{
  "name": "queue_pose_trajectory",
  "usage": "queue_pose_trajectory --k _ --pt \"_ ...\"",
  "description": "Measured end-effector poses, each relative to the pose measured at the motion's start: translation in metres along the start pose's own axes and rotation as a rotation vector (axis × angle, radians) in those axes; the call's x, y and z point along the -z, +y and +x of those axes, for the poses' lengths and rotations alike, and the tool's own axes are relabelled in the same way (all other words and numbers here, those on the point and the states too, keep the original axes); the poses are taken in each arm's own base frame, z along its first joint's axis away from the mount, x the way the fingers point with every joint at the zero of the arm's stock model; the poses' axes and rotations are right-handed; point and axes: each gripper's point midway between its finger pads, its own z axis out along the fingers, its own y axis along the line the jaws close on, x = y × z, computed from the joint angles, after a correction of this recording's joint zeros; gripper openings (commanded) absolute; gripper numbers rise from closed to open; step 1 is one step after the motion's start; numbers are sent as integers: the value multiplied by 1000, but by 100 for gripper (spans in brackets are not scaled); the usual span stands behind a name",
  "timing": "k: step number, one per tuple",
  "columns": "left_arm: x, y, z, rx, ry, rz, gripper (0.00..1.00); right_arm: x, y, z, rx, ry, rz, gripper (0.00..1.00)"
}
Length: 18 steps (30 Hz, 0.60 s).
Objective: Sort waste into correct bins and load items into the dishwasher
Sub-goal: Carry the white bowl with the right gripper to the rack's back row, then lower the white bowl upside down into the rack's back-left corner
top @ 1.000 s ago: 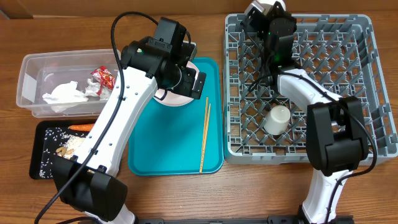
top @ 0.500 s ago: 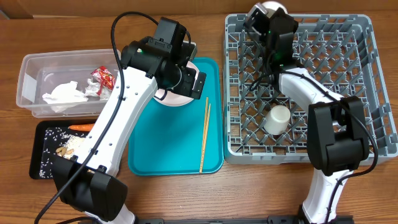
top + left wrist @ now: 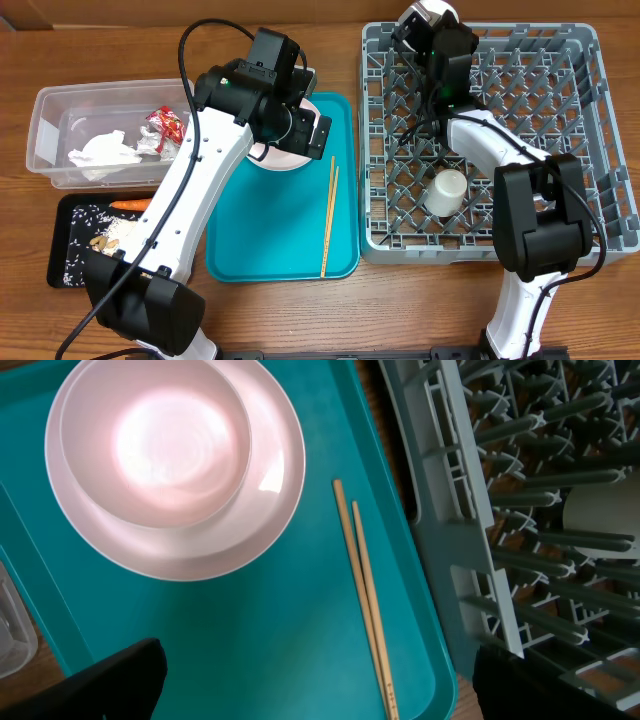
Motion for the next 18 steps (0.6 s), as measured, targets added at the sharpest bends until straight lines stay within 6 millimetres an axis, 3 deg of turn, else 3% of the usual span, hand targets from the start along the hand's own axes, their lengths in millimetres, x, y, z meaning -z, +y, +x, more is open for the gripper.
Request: queue_pose_trajectory --k 4,11,18 --pt "0 0 0 0 0 0 100 0 0 -2 -3 -12 -1 4" --pt "0 0 0 0 0 0 100 2 -22 -18 -30 -78 83 4" --pt "0 0 0 0 0 0 100 1 -20 -18 0 -80 73 4"
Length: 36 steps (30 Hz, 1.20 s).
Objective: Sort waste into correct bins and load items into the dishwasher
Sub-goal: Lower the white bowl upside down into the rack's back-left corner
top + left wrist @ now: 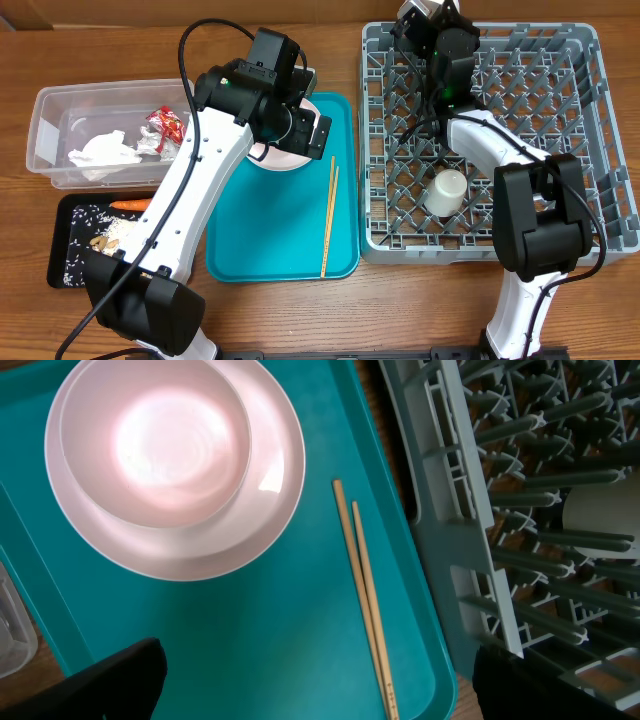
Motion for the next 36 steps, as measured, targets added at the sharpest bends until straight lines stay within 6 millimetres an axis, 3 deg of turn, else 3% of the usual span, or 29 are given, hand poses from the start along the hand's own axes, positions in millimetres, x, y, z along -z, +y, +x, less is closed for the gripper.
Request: queue_pose_trajectory --k 6,12,19,27,36 --pt "0 0 0 0 0 0 100 -5 7 2 28 -13 25 4" --pt "0 0 0 0 0 0 100 -11 29 13 74 3 21 4" --pt "0 0 0 0 0 0 100 -8 11 9 60 21 110 4" --pt "0 0 0 0 0 0 100 -4 26 20 97 113 74 4" --pt "0 0 0 0 0 0 100 8 38 7 113 148 72 4"
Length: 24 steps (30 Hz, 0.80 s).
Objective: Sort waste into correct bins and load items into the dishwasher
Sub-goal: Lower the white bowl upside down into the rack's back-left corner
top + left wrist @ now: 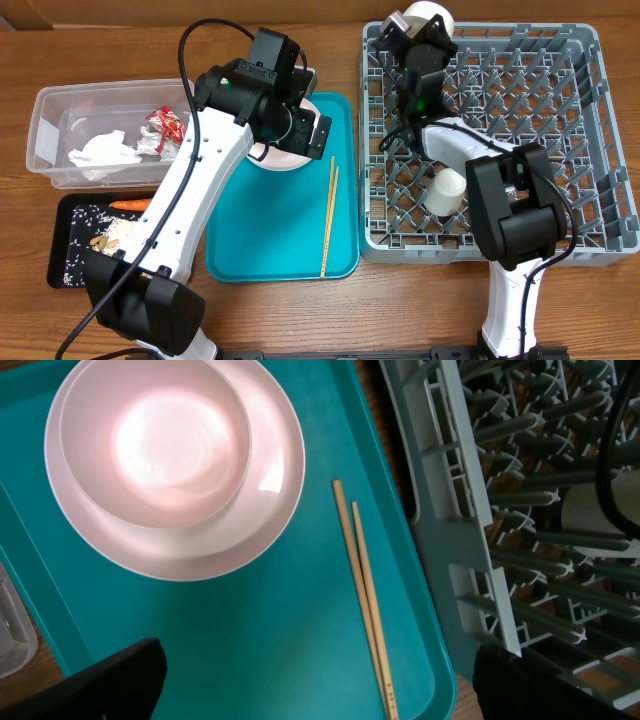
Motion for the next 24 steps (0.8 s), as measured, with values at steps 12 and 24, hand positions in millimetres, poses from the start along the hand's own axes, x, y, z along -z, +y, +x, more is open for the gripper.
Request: queue_pose_trajectory --k 12,24 --pt "0 0 0 0 0 0 100 10 2 13 24 129 24 8" --pt "0 0 0 0 0 0 100 32 29 3 113 177 -38 53"
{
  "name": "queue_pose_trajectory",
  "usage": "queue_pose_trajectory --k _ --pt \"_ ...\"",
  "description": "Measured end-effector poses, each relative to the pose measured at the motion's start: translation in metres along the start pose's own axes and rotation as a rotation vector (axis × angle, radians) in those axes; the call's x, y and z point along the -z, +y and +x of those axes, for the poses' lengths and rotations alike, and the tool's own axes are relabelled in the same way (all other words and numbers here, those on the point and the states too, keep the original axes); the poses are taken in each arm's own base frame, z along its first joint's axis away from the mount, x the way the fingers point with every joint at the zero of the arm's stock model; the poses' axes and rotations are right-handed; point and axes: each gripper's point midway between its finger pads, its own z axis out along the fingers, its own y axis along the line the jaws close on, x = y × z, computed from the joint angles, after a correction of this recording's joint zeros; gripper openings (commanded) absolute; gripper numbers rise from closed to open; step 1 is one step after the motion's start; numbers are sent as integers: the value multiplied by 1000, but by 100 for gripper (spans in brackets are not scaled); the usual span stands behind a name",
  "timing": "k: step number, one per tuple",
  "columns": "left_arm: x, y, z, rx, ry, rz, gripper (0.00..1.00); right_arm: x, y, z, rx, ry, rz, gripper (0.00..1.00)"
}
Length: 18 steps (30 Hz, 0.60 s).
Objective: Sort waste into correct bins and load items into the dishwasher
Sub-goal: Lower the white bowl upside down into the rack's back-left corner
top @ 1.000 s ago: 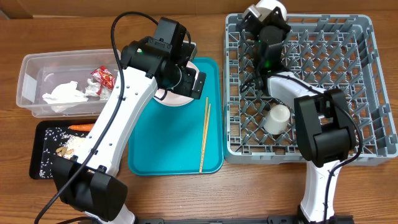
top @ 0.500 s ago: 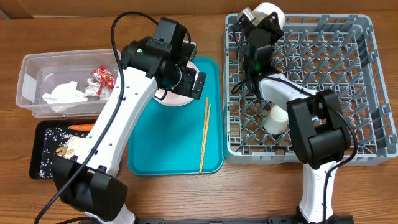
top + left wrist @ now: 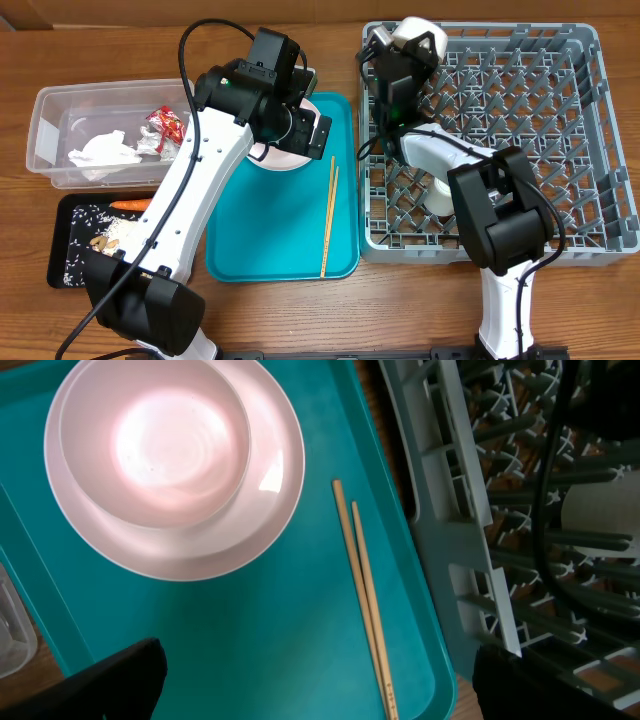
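A pink bowl (image 3: 150, 440) sits in a pink plate (image 3: 265, 510) at the back of the teal tray (image 3: 270, 240). Two wooden chopsticks (image 3: 365, 600) lie on the tray to the right of the plate. My left gripper (image 3: 320, 690) hangs open above the tray, near the bowl, with nothing between its fingers. The grey dishwasher rack (image 3: 540, 130) holds a white cup (image 3: 605, 510). My right gripper (image 3: 397, 50) is over the rack's back left corner; its jaws do not show.
A clear bin (image 3: 50, 140) with tissue and wrappers stands at the left. In front of it lies a black tray (image 3: 65, 250) with rice and a piece of carrot. The right arm's black cable hangs over the rack's left side.
My right gripper has moved left along the rack's back edge, to its back left corner. The left arm, bowl, plate and chopsticks are where they were.
My left gripper stayed open above the bowl and chopsticks at every moment. My right gripper was over the rack's back edge, left of centre, then further left each time, and is now at the back left corner.
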Motion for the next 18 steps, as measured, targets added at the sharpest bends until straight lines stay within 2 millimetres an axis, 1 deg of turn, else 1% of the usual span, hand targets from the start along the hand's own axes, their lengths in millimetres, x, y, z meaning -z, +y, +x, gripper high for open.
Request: queue_pose_trajectory --k 1,2,3,8,11,13,15,17,18 --pt "0 0 0 0 0 0 100 2 3 0 17 3 -9 69" --pt "0 0 0 0 0 0 100 4 6 -1 22 6 -16 79" --pt "0 0 0 0 0 0 100 5 9 -1 35 8 -25 85" --pt "0 0 0 0 0 0 100 9 17 2 42 28 -55 87" --pt "0 0 0 0 0 0 100 13 12 3 24 33 -67 88" --pt "0 0 0 0 0 0 100 19 2 3 10 33 -79 90" --pt "0 0 0 0 0 0 100 26 -10 2 -14 23 -100 100" --pt "0 0 0 0 0 0 100 36 -26 0 -59 5 -127 100" --pt "0 0 0 0 0 0 100 42 -37 -1 -91 -7 -141 100"
